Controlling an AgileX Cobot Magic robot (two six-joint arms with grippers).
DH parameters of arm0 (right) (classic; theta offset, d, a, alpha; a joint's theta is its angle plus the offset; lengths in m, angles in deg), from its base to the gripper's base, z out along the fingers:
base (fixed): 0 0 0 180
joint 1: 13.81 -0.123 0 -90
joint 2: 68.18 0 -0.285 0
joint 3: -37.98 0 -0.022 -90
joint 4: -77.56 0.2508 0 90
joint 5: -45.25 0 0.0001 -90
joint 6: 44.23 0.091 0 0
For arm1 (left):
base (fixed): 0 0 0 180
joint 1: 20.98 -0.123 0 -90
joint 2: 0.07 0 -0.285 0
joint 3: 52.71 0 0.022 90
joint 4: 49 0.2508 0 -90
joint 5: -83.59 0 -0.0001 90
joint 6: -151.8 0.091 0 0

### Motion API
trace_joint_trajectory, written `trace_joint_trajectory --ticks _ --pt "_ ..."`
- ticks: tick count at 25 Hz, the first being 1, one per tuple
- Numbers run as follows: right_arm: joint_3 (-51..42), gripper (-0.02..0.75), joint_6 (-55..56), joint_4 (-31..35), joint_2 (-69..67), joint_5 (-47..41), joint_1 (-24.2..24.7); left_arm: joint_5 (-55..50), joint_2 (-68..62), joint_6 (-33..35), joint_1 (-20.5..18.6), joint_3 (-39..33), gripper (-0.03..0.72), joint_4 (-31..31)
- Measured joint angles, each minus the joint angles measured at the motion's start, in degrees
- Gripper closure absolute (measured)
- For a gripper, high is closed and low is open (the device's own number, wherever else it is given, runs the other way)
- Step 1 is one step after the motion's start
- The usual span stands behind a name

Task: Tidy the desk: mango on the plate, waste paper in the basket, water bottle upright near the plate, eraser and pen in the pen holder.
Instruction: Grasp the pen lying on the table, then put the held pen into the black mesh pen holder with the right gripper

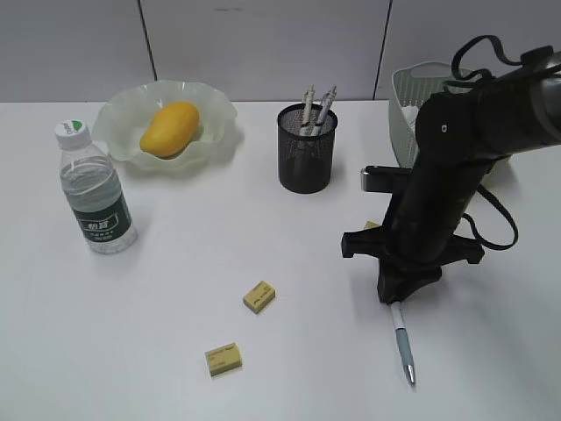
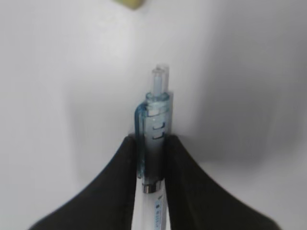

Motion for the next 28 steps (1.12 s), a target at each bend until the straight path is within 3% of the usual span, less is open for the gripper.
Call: trace_joint_trajectory --ticks 5,14,19,28 --pt "2.99 0.584 -9.29 1.95 1.91 -6.34 0.0 0.05 0.0 0.0 0.0 0.0 0.45 0.38" --pt "3.84 0.586 -12.48 2.08 13.61 -4.57 0.0 0.05 0.0 0.0 0.0 0.0 0.45 0.33" --pt "2.02 0.586 -12.85 2.08 21.35 5.99 0.0 0.05 0.0 0.0 0.0 0.0 0.45 0.0" --pt "-4.79 0.586 -13.5 2.02 27.24 37.89 0.0 0.05 0.0 0.0 0.0 0.0 0.45 0.38"
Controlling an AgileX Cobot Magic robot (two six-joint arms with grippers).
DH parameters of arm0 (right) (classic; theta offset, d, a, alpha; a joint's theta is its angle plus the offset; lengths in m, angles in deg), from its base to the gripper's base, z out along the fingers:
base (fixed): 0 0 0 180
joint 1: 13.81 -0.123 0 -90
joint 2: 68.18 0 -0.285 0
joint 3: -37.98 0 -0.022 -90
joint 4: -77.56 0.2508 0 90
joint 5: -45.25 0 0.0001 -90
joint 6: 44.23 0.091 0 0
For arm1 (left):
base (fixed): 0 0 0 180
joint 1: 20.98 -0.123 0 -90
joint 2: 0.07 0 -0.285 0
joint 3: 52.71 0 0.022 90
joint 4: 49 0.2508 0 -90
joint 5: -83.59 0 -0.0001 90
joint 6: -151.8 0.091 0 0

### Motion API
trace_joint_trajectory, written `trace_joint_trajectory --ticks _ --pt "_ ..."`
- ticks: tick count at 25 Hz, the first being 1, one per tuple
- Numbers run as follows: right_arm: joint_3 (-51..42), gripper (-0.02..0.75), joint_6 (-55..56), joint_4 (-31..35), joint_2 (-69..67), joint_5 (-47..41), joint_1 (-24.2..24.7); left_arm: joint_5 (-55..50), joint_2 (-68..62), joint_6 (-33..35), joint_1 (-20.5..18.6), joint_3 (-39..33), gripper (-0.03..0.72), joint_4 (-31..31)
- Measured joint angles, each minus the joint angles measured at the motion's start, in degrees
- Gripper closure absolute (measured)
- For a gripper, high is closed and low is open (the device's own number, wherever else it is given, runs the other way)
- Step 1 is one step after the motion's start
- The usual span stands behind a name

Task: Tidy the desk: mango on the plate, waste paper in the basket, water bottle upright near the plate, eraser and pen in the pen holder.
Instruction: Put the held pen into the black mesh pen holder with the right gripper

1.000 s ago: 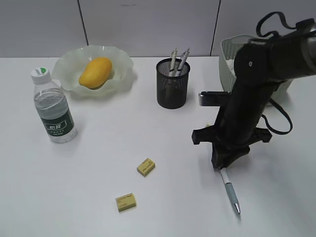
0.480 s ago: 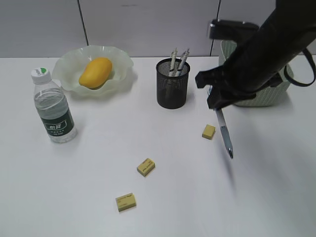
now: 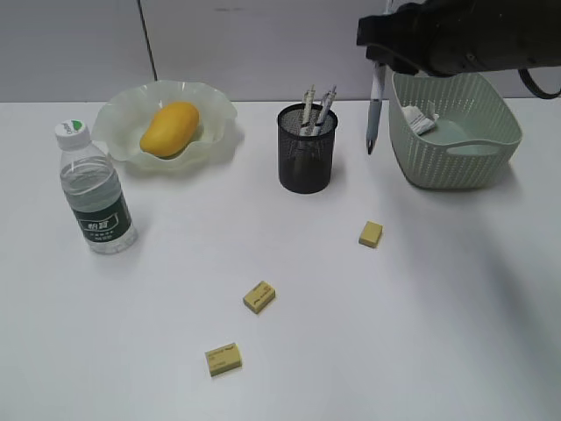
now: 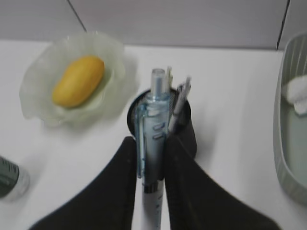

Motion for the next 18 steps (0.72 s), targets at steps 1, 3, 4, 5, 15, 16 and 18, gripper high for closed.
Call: trace_joint_trajectory --ticks 1,3,4,5,15,16,18 --pt "0.0 0.586 0.0 0.26 -0.45 2.88 0.0 0.0 0.0 0.0 0.0 0.0 0.45 0.0" --pt "-0.04 0.586 0.0 -0.17 -1.77 7.86 0.0 0.0 0.0 0.0 0.0 0.0 0.45 0.0" --pt "-0.04 0.586 0.0 -0.78 -2.52 10.4 0.0 0.0 0.0 0.0 0.0 0.0 0.45 0.0" --pt "-0.04 0.586 0.0 -1.89 -3.56 12.86 0.0 0.0 0.0 0.0 0.0 0.0 0.45 0.0" --pt "8.12 0.586 -0.05 -12.52 -16.58 22.89 0.0 0.0 0.0 0.0 0.0 0.0 0.45 0.0" --pt "9.44 0.586 -0.02 -12.94 -17.84 23.21 0.0 0.0 0.0 0.0 0.0 0.0 0.45 0.0" --pt "12.08 0.586 -0.02 -13.39 -20.11 23.68 0.0 0.0 0.0 0.0 0.0 0.0 0.45 0.0"
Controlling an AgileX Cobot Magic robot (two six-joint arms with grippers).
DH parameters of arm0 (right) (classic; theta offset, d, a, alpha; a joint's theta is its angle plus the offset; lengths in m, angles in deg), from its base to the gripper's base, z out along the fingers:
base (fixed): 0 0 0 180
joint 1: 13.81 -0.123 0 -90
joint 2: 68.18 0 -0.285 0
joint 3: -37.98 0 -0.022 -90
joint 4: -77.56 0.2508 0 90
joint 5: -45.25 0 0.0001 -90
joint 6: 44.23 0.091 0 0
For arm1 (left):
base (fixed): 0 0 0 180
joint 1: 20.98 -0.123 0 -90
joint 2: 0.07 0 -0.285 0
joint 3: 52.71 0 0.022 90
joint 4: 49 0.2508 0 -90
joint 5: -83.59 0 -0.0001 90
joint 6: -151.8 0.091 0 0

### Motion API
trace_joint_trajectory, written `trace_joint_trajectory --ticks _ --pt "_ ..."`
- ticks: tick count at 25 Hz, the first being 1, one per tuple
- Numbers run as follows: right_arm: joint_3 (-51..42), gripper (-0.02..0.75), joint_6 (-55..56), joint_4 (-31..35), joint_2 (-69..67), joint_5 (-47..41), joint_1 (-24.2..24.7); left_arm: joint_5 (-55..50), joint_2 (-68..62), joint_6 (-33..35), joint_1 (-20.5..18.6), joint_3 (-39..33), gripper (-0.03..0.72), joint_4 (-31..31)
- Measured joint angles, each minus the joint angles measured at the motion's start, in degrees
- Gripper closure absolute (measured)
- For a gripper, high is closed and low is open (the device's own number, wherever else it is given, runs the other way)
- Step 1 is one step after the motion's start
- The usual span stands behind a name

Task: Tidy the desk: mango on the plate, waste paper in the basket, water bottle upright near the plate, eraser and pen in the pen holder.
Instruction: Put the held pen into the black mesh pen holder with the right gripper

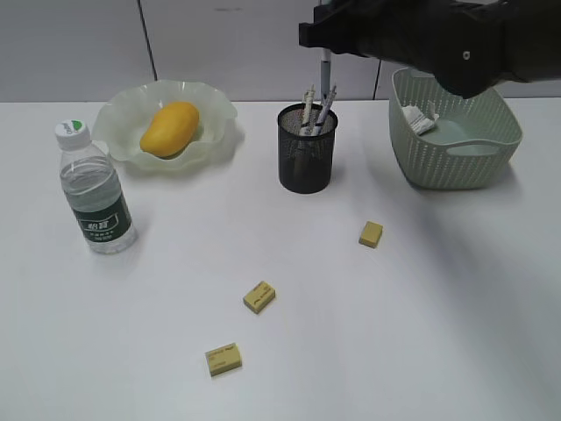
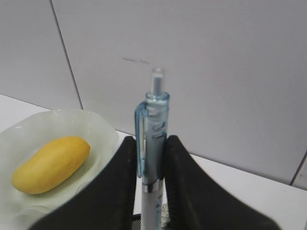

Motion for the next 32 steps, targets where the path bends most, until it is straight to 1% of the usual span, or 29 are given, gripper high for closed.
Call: trace_joint_trajectory --ticks 9,19,21,23,27,32 --pt "8.18 0.587 -0.04 -0.29 -9.27 1.18 0.0 0.0 0.0 0.0 0.0 0.0 0.45 0.0" --pt "8.97 0.587 -0.04 -0.85 -12.14 -0.33 0.0 0.0 0.0 0.0 0.0 0.0 0.45 -0.05" --pt "9.03 0.577 0.13 -0.98 -12.14 -0.71 0.0 0.0 0.0 0.0 0.0 0.0 0.45 0.0" --pt "9.03 0.551 0.57 -1.04 -12.14 -1.04 0.0 0.0 0.0 0.0 0.0 0.0 0.45 0.0" --pt "9.03 0.456 2.68 -1.09 -12.14 -3.02 0.0 0.0 0.0 0.0 0.0 0.0 0.45 0.0" --pt "9.03 0.366 3.67 -1.09 -12.14 -5.37 0.0 0.0 0.0 0.0 0.0 0.0 0.45 0.0"
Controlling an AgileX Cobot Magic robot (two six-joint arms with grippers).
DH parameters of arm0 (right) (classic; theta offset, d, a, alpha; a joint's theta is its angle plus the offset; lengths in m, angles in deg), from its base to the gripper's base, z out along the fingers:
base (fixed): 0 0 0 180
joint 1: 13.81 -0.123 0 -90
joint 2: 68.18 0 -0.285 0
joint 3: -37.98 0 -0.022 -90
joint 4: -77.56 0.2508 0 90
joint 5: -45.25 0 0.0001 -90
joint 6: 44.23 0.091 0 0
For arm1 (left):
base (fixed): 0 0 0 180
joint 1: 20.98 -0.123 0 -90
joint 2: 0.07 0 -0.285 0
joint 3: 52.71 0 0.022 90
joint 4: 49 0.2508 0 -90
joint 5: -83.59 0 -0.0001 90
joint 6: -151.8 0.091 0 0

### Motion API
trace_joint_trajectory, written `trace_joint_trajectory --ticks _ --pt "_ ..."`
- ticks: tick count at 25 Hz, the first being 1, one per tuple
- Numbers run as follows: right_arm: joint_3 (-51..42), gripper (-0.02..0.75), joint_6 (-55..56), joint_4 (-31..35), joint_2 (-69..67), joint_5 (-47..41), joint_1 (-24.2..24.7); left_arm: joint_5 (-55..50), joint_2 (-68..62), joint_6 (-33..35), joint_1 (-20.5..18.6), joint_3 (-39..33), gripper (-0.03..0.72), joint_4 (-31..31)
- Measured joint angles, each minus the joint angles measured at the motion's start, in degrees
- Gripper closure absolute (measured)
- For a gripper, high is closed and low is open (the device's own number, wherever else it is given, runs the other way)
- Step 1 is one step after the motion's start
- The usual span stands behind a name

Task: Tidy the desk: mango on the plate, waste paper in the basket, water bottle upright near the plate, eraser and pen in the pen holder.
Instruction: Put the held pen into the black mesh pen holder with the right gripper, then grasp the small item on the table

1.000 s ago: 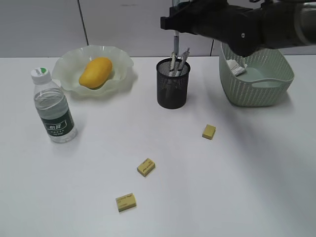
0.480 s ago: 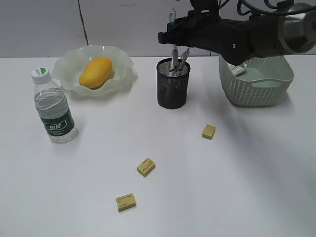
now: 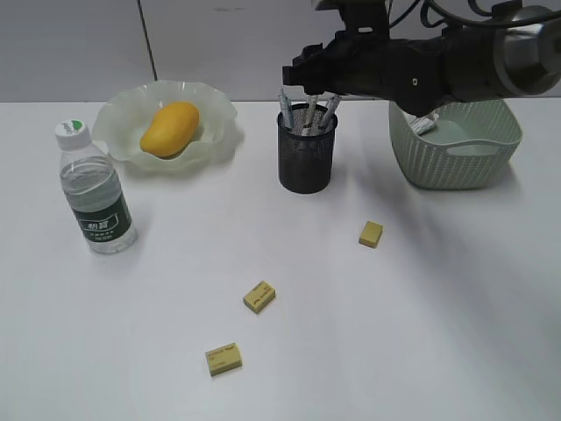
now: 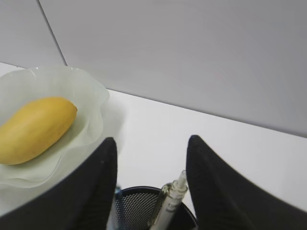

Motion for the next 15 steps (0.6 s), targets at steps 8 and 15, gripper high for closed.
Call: trace_joint_trajectory --ticks 8,15 --pt "0.06 0.288 2.64 -0.02 4.15 -7.07 0.0 0.0 0.0 0.0 0.0 0.0 0.45 0.0" --pt "6.82 0.291 2.89 1.15 9.71 -34.28 -0.04 0.0 0.0 0.0 0.0 0.0 0.449 -0.05"
